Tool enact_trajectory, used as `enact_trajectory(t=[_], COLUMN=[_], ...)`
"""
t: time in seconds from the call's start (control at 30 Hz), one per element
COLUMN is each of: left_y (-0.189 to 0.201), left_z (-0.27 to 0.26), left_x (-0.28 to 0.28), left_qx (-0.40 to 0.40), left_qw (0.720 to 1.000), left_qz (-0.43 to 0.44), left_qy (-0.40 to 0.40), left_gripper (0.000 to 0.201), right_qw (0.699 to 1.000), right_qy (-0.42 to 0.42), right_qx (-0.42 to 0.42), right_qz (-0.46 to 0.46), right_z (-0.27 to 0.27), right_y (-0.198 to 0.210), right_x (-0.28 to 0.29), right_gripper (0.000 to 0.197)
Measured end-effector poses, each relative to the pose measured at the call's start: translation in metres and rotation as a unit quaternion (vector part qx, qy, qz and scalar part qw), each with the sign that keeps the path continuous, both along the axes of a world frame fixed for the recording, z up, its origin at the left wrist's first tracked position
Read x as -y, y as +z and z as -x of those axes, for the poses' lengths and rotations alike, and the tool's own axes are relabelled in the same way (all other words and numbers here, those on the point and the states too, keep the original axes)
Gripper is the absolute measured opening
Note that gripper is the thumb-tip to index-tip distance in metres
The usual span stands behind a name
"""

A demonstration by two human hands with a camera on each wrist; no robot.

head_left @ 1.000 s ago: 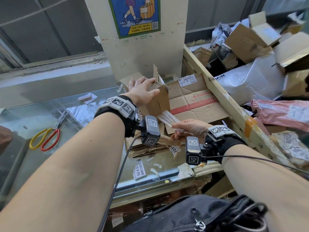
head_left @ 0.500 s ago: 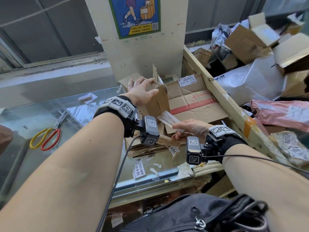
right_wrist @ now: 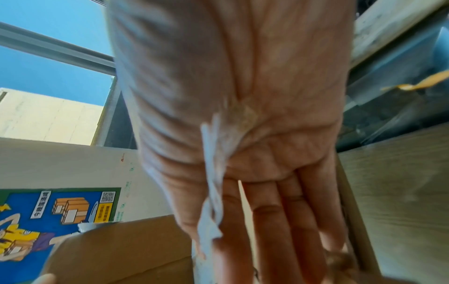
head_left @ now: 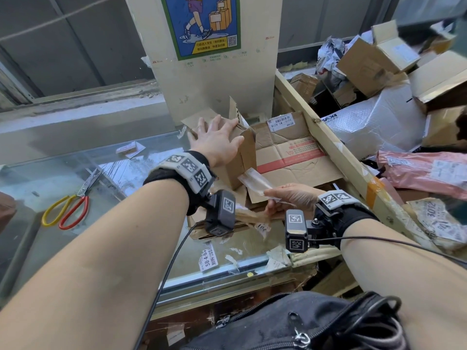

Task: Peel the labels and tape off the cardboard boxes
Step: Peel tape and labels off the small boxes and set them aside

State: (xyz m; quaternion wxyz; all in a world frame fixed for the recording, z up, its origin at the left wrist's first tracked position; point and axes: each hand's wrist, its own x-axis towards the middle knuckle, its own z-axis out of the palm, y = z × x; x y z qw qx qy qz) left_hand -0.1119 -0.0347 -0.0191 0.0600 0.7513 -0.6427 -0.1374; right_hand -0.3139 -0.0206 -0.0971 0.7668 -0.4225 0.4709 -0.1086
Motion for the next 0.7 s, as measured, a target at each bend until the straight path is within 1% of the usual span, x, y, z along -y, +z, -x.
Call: enact_trajectory(t=[0.07,0.13,0.17,0.23,0.27,0.33,0.43,0.5,0.6,0.7], left_y=[0.002,0.006,0.008,0.006,0.003,-0.002,-0.003,-0.001,0.000,0.002], left_z=[0.006,0.013,0.018,0.024,0.025,0.023,0.019,0.019,0.018,0.018], left_x=[-0.001,0.000,0.000,0.002,0.002,0.002,0.001,0.000,0.001,0.001], left_qx=[0.081,0.134,0.137,0.079,0.047,0.027,0.040,0.048,0.041,0.033], left_qw=[0.996,0.989,0.987,0.992,0.993,0.994,0.994,0.994,0.995,0.996], left_qz=[0.020,0.053,0.067,0.080,0.081,0.084,0.069,0.060,0.049,0.032], left_qy=[-0.018,-0.035,-0.045,-0.063,-0.066,-0.067,-0.075,-0.076,-0.076,-0.078], left_gripper=[0.054,0.054,0.054,0.054,0.054,0.056,0.056,0.057,0.062,0.070], right_qw=[1.000,1.000,0.999,0.996,0.994,0.988,0.977,0.969,0.958,0.952], right_qy=[0.019,0.001,-0.014,-0.055,-0.077,-0.103,-0.136,-0.180,-0.235,-0.242], right_qx=[-0.005,0.009,0.024,0.063,0.080,0.102,0.107,0.120,0.105,0.147], right_qz=[-0.006,-0.020,-0.022,-0.014,0.005,0.055,0.126,0.121,0.126,0.115], right_z=[0.001,-0.002,-0.004,-0.009,-0.011,-0.017,-0.026,-0.032,-0.036,-0.038], right_y=[0.000,0.003,0.004,0.007,0.010,0.012,0.006,0.003,0.000,-0.001], right_x=[0.000,0.003,0.004,0.009,0.010,0.014,0.022,0.024,0.025,0.025], right_gripper=[0.025,0.030,0.036,0.056,0.064,0.073,0.070,0.062,0.054,0.051])
